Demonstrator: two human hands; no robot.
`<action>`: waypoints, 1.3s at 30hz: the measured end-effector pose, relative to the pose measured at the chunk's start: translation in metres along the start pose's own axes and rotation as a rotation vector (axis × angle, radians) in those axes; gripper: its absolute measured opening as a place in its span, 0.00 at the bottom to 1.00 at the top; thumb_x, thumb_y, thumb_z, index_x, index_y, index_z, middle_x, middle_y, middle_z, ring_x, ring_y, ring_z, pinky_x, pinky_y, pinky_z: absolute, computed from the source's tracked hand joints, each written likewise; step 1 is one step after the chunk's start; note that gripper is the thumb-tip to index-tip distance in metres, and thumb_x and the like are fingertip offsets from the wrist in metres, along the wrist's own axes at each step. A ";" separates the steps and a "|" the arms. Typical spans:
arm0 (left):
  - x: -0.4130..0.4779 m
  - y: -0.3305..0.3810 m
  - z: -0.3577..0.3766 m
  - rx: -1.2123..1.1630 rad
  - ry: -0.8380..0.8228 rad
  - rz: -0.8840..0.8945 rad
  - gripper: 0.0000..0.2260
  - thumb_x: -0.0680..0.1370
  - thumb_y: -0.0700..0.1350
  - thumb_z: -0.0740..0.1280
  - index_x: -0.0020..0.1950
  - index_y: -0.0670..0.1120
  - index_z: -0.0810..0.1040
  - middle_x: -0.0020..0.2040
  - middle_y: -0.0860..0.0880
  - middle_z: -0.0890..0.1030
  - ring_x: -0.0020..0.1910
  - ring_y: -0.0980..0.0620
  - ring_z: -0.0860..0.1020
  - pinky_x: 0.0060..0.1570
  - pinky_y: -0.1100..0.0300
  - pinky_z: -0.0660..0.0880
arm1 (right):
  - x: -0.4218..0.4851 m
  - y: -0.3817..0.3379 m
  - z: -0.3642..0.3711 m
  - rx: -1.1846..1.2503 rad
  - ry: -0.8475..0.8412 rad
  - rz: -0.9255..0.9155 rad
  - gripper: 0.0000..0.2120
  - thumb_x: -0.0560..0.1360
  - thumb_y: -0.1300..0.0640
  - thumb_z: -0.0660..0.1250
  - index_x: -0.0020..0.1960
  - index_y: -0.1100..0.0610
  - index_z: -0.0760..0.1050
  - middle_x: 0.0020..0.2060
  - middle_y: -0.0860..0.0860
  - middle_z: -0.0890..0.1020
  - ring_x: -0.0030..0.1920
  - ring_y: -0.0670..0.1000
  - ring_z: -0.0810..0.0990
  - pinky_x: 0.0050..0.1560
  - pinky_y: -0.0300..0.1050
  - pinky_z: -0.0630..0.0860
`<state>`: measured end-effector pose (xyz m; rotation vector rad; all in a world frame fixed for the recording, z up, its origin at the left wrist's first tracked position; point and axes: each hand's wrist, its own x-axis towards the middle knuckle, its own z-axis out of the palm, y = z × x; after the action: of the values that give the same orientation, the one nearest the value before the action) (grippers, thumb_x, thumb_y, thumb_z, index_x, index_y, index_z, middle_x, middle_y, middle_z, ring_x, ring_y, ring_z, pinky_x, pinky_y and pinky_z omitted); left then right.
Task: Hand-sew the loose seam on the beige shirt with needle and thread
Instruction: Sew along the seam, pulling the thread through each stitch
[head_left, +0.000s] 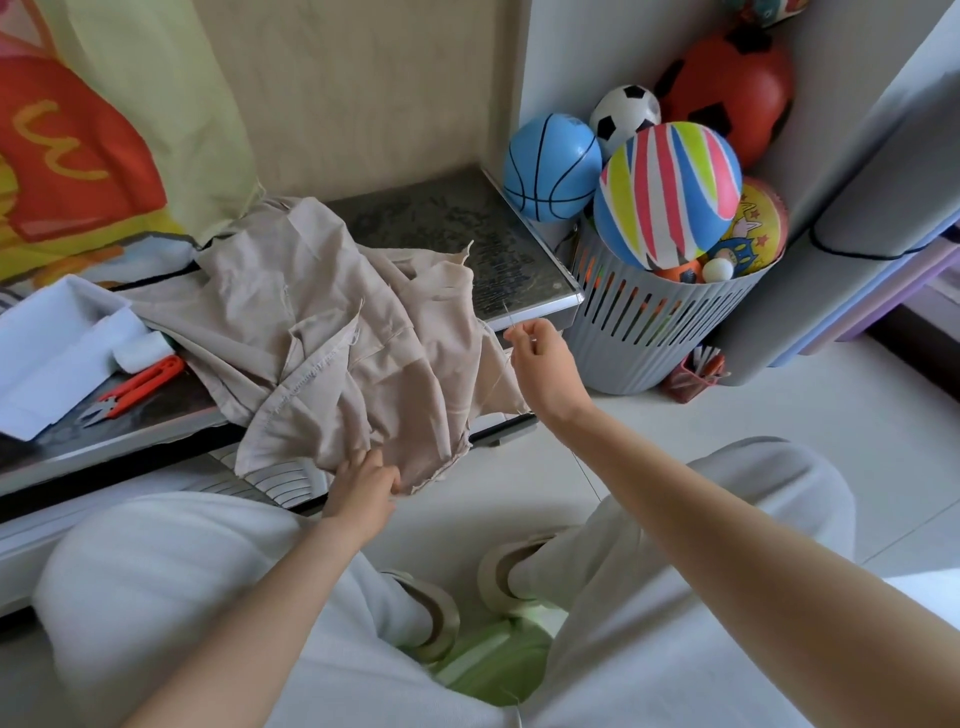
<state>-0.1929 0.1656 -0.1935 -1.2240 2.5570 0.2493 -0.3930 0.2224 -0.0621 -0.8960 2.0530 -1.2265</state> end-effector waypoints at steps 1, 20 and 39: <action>0.001 0.001 0.001 0.009 0.014 -0.007 0.09 0.79 0.49 0.63 0.58 0.53 0.77 0.63 0.49 0.70 0.68 0.48 0.63 0.62 0.59 0.60 | 0.000 0.001 0.001 -0.002 -0.001 0.001 0.11 0.82 0.58 0.51 0.56 0.59 0.71 0.38 0.44 0.72 0.40 0.44 0.72 0.39 0.36 0.68; -0.021 0.028 -0.061 -0.807 0.177 0.117 0.09 0.77 0.39 0.64 0.41 0.51 0.70 0.27 0.57 0.74 0.28 0.62 0.72 0.31 0.66 0.66 | -0.029 0.020 0.046 -0.396 -0.329 -0.235 0.07 0.81 0.57 0.52 0.47 0.57 0.66 0.48 0.57 0.80 0.47 0.59 0.77 0.49 0.54 0.73; -0.020 0.004 -0.106 -1.044 -0.031 0.205 0.05 0.79 0.43 0.66 0.42 0.46 0.76 0.22 0.55 0.70 0.23 0.58 0.62 0.26 0.64 0.60 | -0.024 0.025 0.049 -0.109 -0.193 -0.101 0.08 0.82 0.56 0.52 0.50 0.55 0.68 0.32 0.46 0.73 0.32 0.44 0.70 0.30 0.37 0.66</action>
<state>-0.2043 0.1526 -0.0870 -1.1652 2.5244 1.7817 -0.3476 0.2252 -0.1013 -1.1358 1.9556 -1.0426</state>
